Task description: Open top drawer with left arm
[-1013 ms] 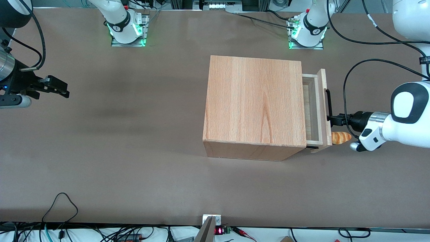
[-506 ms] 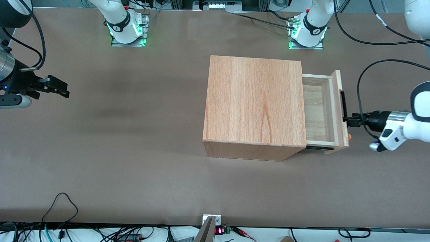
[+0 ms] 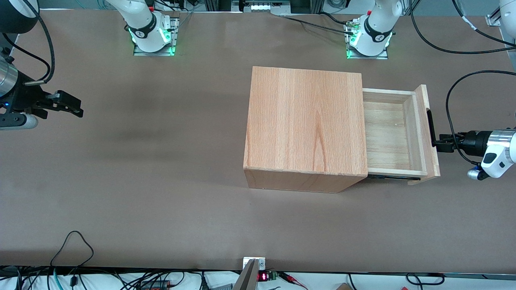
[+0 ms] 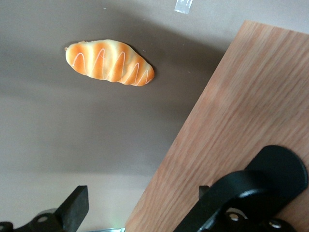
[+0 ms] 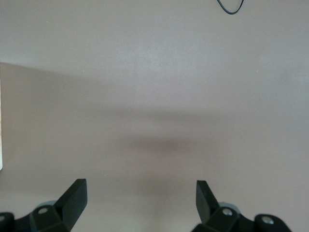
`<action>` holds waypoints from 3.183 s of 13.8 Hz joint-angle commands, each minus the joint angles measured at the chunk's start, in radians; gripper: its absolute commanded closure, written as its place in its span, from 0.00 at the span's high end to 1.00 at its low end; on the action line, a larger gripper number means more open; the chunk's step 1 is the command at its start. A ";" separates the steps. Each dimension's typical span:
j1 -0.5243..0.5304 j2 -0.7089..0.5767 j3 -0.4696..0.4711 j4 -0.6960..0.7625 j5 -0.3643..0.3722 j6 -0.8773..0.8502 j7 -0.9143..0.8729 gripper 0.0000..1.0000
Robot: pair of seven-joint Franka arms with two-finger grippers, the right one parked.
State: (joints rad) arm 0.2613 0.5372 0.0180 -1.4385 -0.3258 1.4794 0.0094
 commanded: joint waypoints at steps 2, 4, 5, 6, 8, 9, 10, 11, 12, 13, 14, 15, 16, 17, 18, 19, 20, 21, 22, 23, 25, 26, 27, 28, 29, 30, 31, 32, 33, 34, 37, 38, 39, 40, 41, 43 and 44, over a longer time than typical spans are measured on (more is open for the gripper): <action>0.006 0.040 0.000 0.030 0.051 0.012 0.009 1.00; 0.009 0.047 0.000 0.033 0.051 0.012 0.009 1.00; 0.016 0.050 0.000 0.035 0.051 0.013 0.020 1.00; 0.018 0.053 0.000 0.035 0.050 0.013 0.032 1.00; 0.019 0.053 0.000 0.035 0.048 0.013 0.032 1.00; 0.019 0.053 0.000 0.035 0.047 0.013 0.032 1.00; 0.021 0.056 -0.001 0.035 0.044 0.013 0.032 1.00; 0.025 0.061 -0.001 0.035 0.042 0.013 0.032 1.00; 0.027 0.063 -0.001 0.035 0.041 0.013 0.034 1.00; 0.027 0.063 -0.001 0.035 0.041 0.013 0.034 1.00; 0.027 0.061 -0.001 0.035 0.041 0.013 0.037 1.00; 0.032 0.063 -0.001 0.036 0.041 0.013 0.058 1.00; 0.038 0.063 -0.001 0.044 0.041 0.015 0.079 1.00; 0.038 0.063 -0.001 0.046 0.041 0.013 0.081 1.00; 0.038 0.063 -0.001 0.046 0.041 0.013 0.081 1.00; 0.038 0.063 -0.001 0.046 0.041 0.013 0.081 1.00; 0.038 0.063 -0.001 0.046 0.041 0.013 0.081 1.00; 0.038 0.060 -0.003 0.047 0.041 0.012 0.081 1.00; 0.038 0.056 -0.004 0.050 0.041 0.010 0.073 1.00; 0.038 0.055 -0.007 0.050 0.041 0.009 0.072 1.00; 0.041 0.049 -0.009 0.050 0.022 0.004 0.070 1.00; 0.041 0.049 -0.009 0.050 0.013 0.002 0.070 1.00; 0.041 0.047 -0.010 0.050 0.005 0.001 0.069 1.00; 0.042 0.047 -0.010 0.052 -0.004 -0.002 0.069 1.00; 0.042 0.047 -0.010 0.052 -0.015 -0.010 0.069 1.00; 0.042 0.047 -0.010 0.052 -0.018 -0.011 0.073 1.00; 0.042 0.047 -0.010 0.067 -0.016 -0.013 0.079 1.00; 0.041 0.049 -0.010 0.101 -0.013 -0.016 0.092 1.00; 0.039 0.050 -0.010 0.110 -0.013 -0.016 0.096 1.00; 0.039 0.049 -0.012 0.112 -0.015 -0.018 0.096 1.00; 0.039 0.049 -0.012 0.116 -0.012 -0.018 0.096 1.00; 0.039 0.049 -0.012 0.122 -0.015 -0.018 0.096 1.00; 0.041 0.050 -0.012 0.128 -0.021 -0.018 0.096 1.00; 0.042 0.050 -0.010 0.129 -0.030 -0.018 0.096 1.00; 0.047 0.052 -0.010 0.129 -0.041 -0.018 0.096 1.00; 0.059 0.052 -0.012 0.129 -0.061 -0.021 0.101 1.00; 0.059 0.053 -0.012 0.129 -0.068 -0.033 0.116 1.00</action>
State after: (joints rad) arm 0.3019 0.5724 0.0122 -1.3747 -0.3384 1.4753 0.1080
